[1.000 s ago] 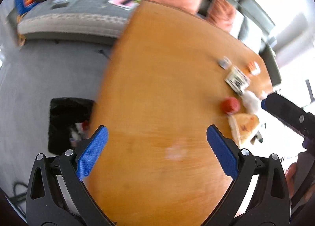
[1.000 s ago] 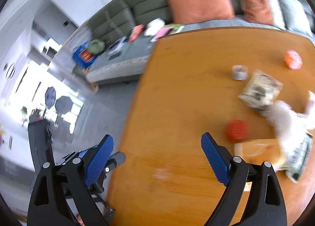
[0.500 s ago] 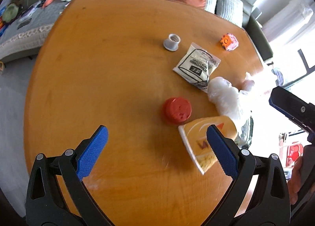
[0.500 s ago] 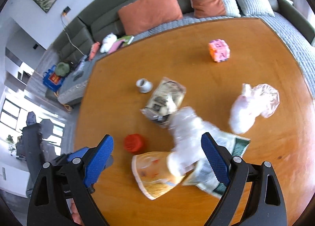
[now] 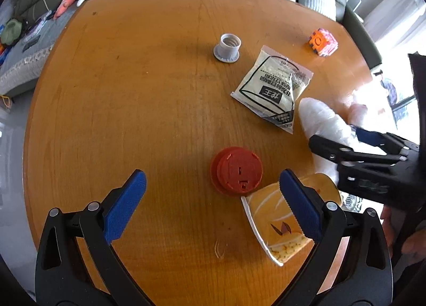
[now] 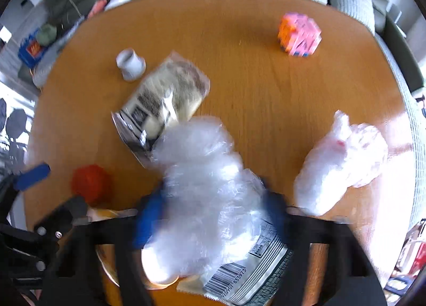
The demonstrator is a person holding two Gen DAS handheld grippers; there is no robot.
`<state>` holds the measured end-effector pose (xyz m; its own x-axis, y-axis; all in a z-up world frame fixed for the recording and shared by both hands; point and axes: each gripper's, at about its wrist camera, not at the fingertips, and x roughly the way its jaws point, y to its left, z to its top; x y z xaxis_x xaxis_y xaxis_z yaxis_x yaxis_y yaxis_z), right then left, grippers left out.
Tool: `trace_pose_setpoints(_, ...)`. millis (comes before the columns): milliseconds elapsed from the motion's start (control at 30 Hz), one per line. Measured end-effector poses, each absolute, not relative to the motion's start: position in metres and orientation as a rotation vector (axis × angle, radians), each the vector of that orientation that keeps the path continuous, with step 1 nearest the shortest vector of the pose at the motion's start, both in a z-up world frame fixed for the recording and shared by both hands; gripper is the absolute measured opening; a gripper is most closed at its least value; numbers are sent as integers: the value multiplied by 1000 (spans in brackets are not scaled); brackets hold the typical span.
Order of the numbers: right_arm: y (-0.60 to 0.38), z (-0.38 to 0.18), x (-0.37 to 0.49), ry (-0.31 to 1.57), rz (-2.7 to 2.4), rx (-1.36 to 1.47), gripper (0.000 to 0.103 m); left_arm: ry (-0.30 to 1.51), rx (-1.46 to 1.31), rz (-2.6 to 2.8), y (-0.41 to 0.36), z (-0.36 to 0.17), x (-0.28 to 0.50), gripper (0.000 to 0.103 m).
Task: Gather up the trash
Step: 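Return to the table and grasp the crumpled clear plastic bag with the right gripper, then grasp the red lid with the left gripper and carry both toward the bin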
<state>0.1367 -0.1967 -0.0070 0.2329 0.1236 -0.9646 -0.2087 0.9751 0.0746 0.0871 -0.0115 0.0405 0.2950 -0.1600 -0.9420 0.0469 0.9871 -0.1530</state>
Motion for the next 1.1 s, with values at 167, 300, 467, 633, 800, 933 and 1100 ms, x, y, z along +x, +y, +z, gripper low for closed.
trace_pose_setpoints(167, -215, 11, 131, 1241, 262, 62, 47, 1275, -59, -152, -22, 30, 96, 97)
trace_pose_setpoints(300, -229, 35, 124, 1181, 262, 111, 47, 1264, -49, -180, -27, 23, 97, 83)
trace_pose_setpoints(467, -239, 57, 112, 1127, 273, 151, 47, 1248, -16, -175, -29, 21, 98, 45)
trace_pose_setpoints(633, -229, 74, 103, 1105, 286, 152, 47, 1228, -90, -189, -12, 32, 86, 45)
trace_pose_setpoints(800, -201, 84, 98, 1095, 312, 138, 47, 1184, -113, -187, 10, 53, 67, 45)
trace_pose_setpoints(933, -173, 90, 90, 1089, 344, 120, 48, 1154, -122, -173, 30, 63, 49, 45)
trace_pose_setpoints(1100, -128, 94, 75, 1088, 401, 92, 48, 1109, -135, -132, 68, 80, 28, 45)
